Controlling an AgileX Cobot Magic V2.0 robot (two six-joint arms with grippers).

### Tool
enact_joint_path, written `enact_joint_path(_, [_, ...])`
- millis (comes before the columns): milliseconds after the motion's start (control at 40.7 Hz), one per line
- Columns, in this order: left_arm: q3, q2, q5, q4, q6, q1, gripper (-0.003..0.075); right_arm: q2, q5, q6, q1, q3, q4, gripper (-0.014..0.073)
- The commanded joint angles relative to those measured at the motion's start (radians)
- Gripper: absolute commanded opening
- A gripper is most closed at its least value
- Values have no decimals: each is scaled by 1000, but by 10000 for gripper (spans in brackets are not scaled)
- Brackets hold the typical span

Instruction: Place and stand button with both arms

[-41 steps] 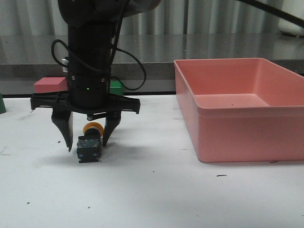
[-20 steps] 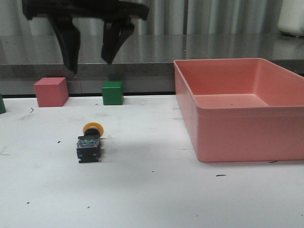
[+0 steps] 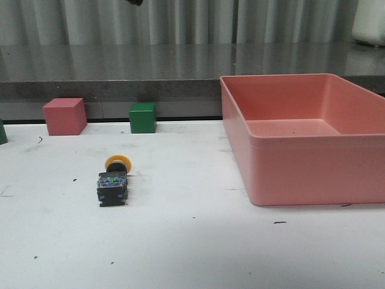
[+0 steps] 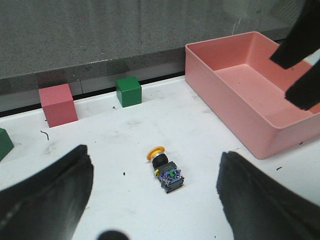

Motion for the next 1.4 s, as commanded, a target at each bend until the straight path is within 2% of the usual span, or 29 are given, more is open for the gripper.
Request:
enact_joint_path(0, [-37,10,-81,-8,0,-7,511,-140,-91,-10,-3,78,7,480])
enact_joint_path(221, [-37,10,-81,-8,0,-7,511,-358,-166,-10,-3,298,-6,480])
enact_joint_path(565, [-37,10,-81,-8,0,-7,511,-610,-230,-10,-3,510,-15,480])
enact_joint_path(1105, [-37,10,-81,-8,0,-7,511,-1037,-417,-10,-3,905,-16,480])
enact_joint_path(1375, [-37,10,-82,-8,0,-7,511,-1170,-494,-10,-3,1007,-16,480])
